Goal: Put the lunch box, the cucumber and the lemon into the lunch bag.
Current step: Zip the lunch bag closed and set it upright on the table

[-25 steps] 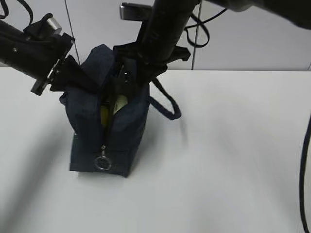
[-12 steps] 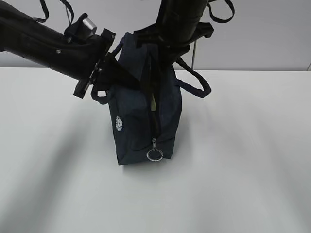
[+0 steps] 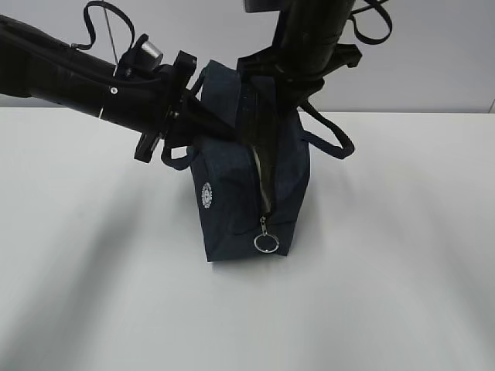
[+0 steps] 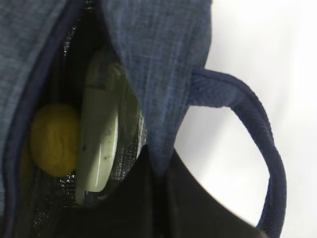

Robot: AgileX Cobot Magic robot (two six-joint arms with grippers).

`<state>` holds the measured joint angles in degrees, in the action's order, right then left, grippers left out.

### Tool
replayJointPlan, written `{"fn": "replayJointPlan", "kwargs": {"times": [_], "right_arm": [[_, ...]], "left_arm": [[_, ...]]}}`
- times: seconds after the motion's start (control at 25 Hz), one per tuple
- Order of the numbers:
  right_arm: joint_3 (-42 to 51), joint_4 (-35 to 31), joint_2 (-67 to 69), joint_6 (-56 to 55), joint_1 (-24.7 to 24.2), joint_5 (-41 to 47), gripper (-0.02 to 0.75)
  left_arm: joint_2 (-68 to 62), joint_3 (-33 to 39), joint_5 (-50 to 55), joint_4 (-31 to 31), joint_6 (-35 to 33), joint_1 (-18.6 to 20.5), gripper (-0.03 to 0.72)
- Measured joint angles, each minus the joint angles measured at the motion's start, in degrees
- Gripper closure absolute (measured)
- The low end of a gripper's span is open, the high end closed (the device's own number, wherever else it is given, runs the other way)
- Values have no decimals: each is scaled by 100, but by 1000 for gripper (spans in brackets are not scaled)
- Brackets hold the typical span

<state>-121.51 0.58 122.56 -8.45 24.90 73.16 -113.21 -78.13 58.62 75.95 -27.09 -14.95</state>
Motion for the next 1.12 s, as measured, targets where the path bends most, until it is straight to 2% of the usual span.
{"fn": "replayJointPlan", "kwargs": {"times": [0.16,0.44,0.6,1.12], "right_arm": [[23,-234,0,-2,-260,-23,737],[366,-269,-24,-2,-345,-139,737],[439,-294,-24,17,-420,-139,737],[450,-597,-24,124,-560,-139,738]], "left_arm": [[0,0,-302,279,0,-27,701],[-341,-166,-498,851,-185,-264,701],[-548,-469,-562,878,-224,-344,701],[-617,-528,-544,791,-244,-344,701]]}}
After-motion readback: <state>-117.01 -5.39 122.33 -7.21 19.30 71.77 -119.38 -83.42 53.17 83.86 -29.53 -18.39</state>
